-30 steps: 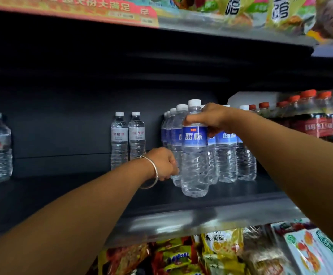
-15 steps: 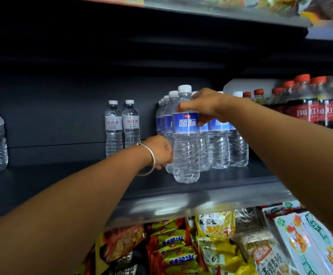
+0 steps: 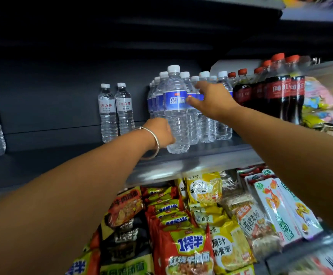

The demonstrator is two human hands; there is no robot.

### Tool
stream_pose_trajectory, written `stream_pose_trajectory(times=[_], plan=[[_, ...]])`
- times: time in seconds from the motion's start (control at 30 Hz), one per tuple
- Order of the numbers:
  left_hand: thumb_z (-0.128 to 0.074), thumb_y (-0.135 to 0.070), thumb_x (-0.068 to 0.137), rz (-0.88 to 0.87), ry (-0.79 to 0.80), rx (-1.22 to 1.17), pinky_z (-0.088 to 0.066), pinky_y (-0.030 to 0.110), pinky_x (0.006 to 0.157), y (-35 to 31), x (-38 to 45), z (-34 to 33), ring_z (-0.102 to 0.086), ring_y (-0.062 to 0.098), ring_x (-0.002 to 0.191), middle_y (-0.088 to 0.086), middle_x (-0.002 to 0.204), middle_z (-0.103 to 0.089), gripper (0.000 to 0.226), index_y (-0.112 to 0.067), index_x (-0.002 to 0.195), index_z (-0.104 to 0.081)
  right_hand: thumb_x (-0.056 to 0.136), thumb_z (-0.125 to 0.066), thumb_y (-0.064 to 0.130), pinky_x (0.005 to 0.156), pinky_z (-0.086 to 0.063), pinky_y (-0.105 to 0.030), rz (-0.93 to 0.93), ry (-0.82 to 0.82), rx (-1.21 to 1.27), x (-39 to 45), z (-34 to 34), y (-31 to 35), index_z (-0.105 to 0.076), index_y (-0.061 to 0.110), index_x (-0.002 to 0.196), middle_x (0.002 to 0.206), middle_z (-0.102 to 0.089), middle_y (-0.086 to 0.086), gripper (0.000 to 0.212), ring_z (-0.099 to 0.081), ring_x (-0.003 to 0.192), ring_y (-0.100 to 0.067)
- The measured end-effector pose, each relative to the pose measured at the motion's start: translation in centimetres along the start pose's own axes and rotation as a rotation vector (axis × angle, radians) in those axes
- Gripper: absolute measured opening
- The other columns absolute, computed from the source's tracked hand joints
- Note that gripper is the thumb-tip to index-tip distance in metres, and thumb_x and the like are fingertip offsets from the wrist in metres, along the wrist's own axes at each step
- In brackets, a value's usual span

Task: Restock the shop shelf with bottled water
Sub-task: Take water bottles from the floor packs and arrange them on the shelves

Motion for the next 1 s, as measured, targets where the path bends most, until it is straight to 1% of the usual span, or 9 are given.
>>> stream_pose_trajectory(times=[0.13, 0.23, 0.43, 0.57, 0.7, 0.8, 0.93, 0.97, 1.0], plan=[[-0.062, -0.012, 0.084, -0.114, -0.035, -0.089, -0.045, 0.025, 0.081, -1.7, -3.1, -2.2, -0.06, 0.028, 0.1, 0.013, 0.103, -0.064, 0.014, -0.007, 0.097, -0.061, 0.09, -0.055, 0.041, 0.097, -0.031, -0.039, 0.13, 0.009, -0.349, -6.4, 0.1, -2.1, -0.035, 0.014, 0.141, 0.138, -0.048, -0.01, 0.061, -0.04, 0.124, -0.032], [-0.064, -0.01, 0.082, -0.199, 0.008, -0.167, -0.046, 0.028, 0.085, -2.8, -5.6, -5.3, -0.059, 0.029, 0.102, 0.014, 0.103, -0.064, 0.014, -0.014, 0.093, -0.056, 0.087, -0.058, 0.04, 0.095, -0.027, -0.039, 0.108, 0.037, -0.388, -12.0, 0.1, -3.6, -0.035, 0.015, 0.141, 0.143, -0.043, -0.005, 0.064, -0.038, 0.125, -0.029], [-0.065, -0.013, 0.082, -0.313, 0.145, -0.157, -0.042, 0.028, 0.088, -3.6, -10.8, -15.7, -0.053, 0.029, 0.108, 0.015, 0.116, -0.055, 0.031, -0.005, 0.11, -0.054, 0.083, -0.062, 0.04, 0.097, -0.024, -0.039, 0.022, 0.17, -0.432, -24.0, -1.4, -7.9, -0.036, 0.014, 0.142, 0.145, -0.041, -0.004, 0.069, -0.038, 0.127, -0.028], [-0.064, -0.017, 0.082, -0.336, 0.268, -0.124, -0.044, 0.038, 0.093, -2.6, -13.7, -23.9, -0.051, 0.03, 0.11, 0.013, 0.121, -0.047, 0.035, -0.008, 0.112, -0.049, 0.083, -0.063, 0.042, 0.097, -0.022, -0.041, -0.061, 0.292, -0.456, -31.1, -3.9, -11.4, -0.034, 0.013, 0.142, 0.147, -0.039, -0.005, 0.072, -0.035, 0.129, -0.029], [-0.065, -0.017, 0.081, -0.365, 0.369, -0.09, -0.043, 0.045, 0.092, -0.9, -16.6, -33.0, -0.049, 0.034, 0.111, 0.015, 0.122, -0.045, 0.038, -0.009, 0.114, -0.047, 0.082, -0.065, 0.039, 0.097, -0.024, -0.044, -0.135, 0.389, -0.431, -38.3, -7.9, -15.3, -0.04, 0.009, 0.138, 0.142, -0.044, -0.008, 0.068, -0.039, 0.125, -0.032], [-0.06, -0.019, 0.083, -0.391, 0.378, -0.054, -0.042, 0.042, 0.089, 0.8, -19.3, -40.2, -0.048, 0.033, 0.111, 0.014, 0.12, -0.048, 0.035, -0.009, 0.113, -0.049, 0.079, -0.069, 0.034, 0.093, -0.028, -0.046, -0.181, 0.471, -0.406, -44.4, -12.0, -18.3, -0.048, 0.004, 0.131, 0.132, -0.052, -0.016, 0.064, -0.045, 0.119, -0.037], [-0.058, -0.015, 0.082, -0.431, 0.451, -0.021, -0.039, 0.042, 0.083, 3.8, -24.0, -50.2, -0.047, 0.034, 0.11, 0.014, 0.12, -0.048, 0.038, -0.008, 0.118, -0.049, 0.061, -0.079, 0.023, 0.081, -0.042, -0.05, -0.23, 0.566, -0.354, -54.1, -19.0, -22.4, -0.059, -0.001, 0.114, 0.114, -0.063, -0.021, 0.062, -0.059, 0.098, -0.043], [-0.057, -0.014, 0.082, -0.429, 0.485, -0.023, -0.038, 0.042, 0.084, 4.8, -25.3, -53.0, -0.047, 0.034, 0.11, 0.014, 0.12, -0.048, 0.035, -0.009, 0.116, -0.05, 0.06, -0.077, 0.022, 0.08, -0.043, -0.05, -0.261, 0.572, -0.34, -56.6, -20.7, -23.4, -0.06, -0.002, 0.112, 0.113, -0.064, -0.022, 0.06, -0.059, 0.097, -0.043], [-0.057, -0.013, 0.081, -0.42, 0.513, -0.033, -0.038, 0.043, 0.086, 5.8, -26.7, -55.8, -0.047, 0.034, 0.111, 0.014, 0.119, -0.049, 0.034, -0.009, 0.115, -0.051, 0.065, -0.075, 0.021, 0.084, -0.04, -0.05, -0.303, 0.624, -0.332, -59.3, -22.6, -24.3, -0.057, -0.001, 0.117, 0.12, -0.06, -0.021, 0.059, -0.056, 0.104, -0.042]])
Point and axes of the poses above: each hand's wrist, its own x-axis towards the middle knuckle, its own z-axis out of the back of the hand, y = z × x, the point moved 1 cm from there along x, towards the middle knuckle
